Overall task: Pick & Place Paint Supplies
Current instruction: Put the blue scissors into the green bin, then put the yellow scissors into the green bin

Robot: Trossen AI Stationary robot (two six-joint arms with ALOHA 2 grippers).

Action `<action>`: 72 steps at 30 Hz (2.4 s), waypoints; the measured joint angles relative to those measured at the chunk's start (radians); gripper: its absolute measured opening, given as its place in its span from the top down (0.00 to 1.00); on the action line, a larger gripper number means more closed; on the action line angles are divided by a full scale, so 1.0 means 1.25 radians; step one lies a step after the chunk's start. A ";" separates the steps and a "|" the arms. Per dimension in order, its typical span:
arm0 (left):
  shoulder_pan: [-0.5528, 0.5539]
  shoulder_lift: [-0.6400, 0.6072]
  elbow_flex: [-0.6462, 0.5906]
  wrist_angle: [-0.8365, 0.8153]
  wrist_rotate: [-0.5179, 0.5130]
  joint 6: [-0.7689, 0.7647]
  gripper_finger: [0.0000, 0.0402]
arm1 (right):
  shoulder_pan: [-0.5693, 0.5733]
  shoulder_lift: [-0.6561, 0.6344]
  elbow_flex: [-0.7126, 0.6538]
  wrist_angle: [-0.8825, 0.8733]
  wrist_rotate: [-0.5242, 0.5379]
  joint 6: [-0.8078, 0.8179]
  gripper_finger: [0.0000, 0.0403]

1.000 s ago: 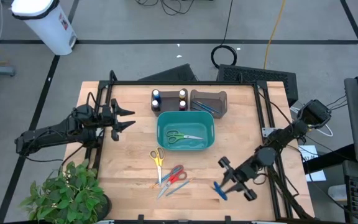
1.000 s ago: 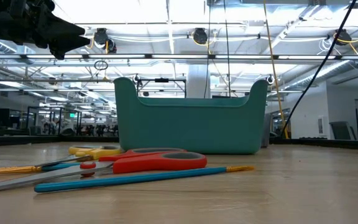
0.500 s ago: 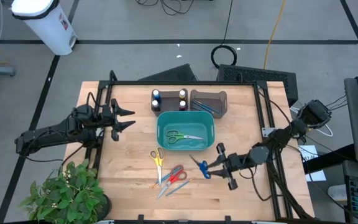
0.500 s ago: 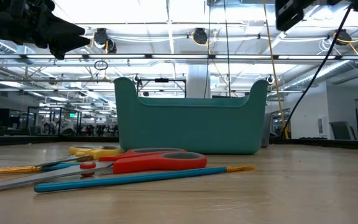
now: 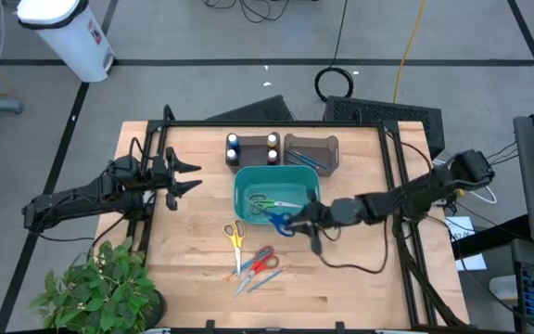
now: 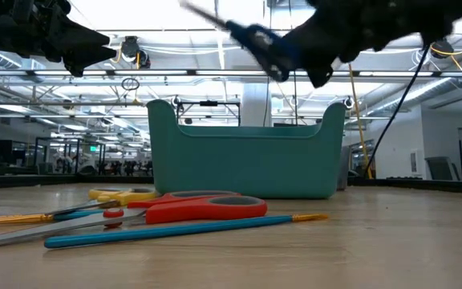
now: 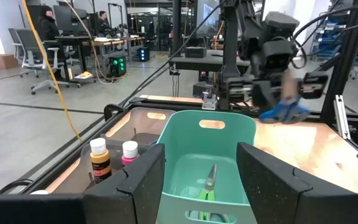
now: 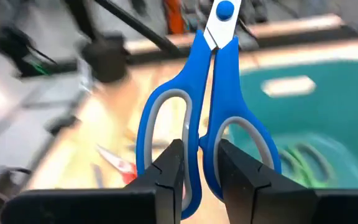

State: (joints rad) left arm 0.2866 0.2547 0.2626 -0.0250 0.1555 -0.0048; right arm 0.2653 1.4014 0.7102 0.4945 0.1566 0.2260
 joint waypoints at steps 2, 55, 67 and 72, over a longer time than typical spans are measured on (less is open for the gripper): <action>0.000 0.000 0.000 0.000 0.000 0.000 0.48 | -0.022 0.000 0.048 -0.098 0.000 0.001 0.85; 0.000 0.000 0.000 0.000 0.000 0.000 0.48 | -0.193 0.225 0.172 -0.427 -0.022 -0.169 0.69; 0.000 0.000 0.000 0.000 0.000 0.000 0.48 | -0.163 0.095 0.172 -0.324 -0.022 -0.128 0.63; 0.000 0.000 0.000 0.000 0.000 0.000 0.48 | -0.103 -0.022 0.172 -0.339 -0.024 -0.018 0.64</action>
State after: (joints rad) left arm 0.2863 0.2546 0.2626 -0.0250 0.1555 -0.0048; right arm 0.1371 1.3739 0.9249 0.0705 0.1266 0.2039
